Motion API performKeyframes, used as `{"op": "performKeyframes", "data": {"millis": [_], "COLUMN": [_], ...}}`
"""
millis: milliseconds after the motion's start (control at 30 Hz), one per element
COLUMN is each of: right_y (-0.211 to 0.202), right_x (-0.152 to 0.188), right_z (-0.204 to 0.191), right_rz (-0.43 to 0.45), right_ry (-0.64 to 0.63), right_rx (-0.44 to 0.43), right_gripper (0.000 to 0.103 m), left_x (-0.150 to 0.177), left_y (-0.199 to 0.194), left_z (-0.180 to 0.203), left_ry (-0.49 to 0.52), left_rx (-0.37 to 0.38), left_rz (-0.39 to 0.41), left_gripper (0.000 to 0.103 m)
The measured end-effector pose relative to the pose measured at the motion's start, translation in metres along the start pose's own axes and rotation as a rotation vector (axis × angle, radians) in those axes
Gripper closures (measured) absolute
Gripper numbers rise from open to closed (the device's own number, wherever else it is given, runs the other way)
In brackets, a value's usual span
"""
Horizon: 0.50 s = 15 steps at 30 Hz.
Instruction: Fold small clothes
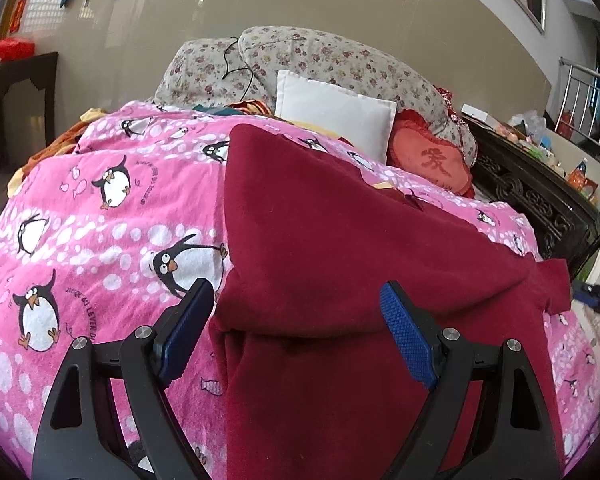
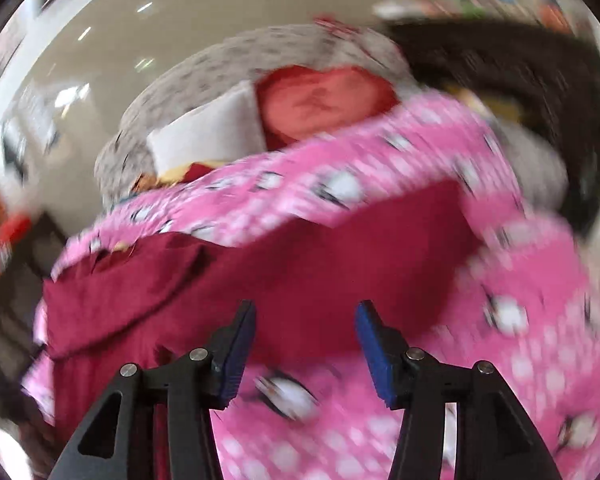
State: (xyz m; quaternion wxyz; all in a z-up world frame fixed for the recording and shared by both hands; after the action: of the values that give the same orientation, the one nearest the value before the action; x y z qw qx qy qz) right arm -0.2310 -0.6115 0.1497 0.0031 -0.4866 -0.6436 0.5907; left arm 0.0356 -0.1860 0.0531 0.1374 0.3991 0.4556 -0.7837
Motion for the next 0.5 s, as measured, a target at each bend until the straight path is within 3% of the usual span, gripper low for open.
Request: {"op": "performKeyframes", "data": {"millis": [200,367,433,467,500], "right_y": [0.022,0.055,0.053,0.043,0.028], "right_x": [0.021,0.009,0.0,-0.007,-0.015], "right_z": [0.076,0.098,0.097,0.093,0.084], "right_rz": [-0.048,0.042,0.08,0.121,0.181], "right_ry": [0.284,0.499,0.488,0.455,0.402], "right_rx": [-0.115,-0.432,-0.415,-0.382,-0.354], "right_gripper": [0.048,0.048,0.064,0.08,0.086], "left_x": [0.001,0.001,0.0,0.0,-0.001], "left_y": [0.001,0.003,0.001,-0.001,-0.004], "left_z": [0.004,0.001,0.0,-0.001,-0.002], "left_ry": [0.023,0.007,-0.002,-0.006,-0.01], "left_rx": [-0.007,-0.003,-0.002,-0.003,-0.003], "left_rz": [-0.004,-0.014,-0.007,0.0,0.01], "left_gripper": [0.018,0.018,0.018,0.018,0.018]}}
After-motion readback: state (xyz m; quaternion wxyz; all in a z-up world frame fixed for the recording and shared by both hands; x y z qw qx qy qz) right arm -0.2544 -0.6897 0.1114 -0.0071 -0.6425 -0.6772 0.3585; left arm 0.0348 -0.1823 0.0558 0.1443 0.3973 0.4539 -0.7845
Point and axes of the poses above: each gripper's, at about its wrist camera, not at the fingertips, and y roughly the way its jaws point, z to its right, x to its underside, the point moved 2 cm from there along y, roughly the way its jaws point, and after that the axes turned 5 degrees about -z, right-handed, at the moved point
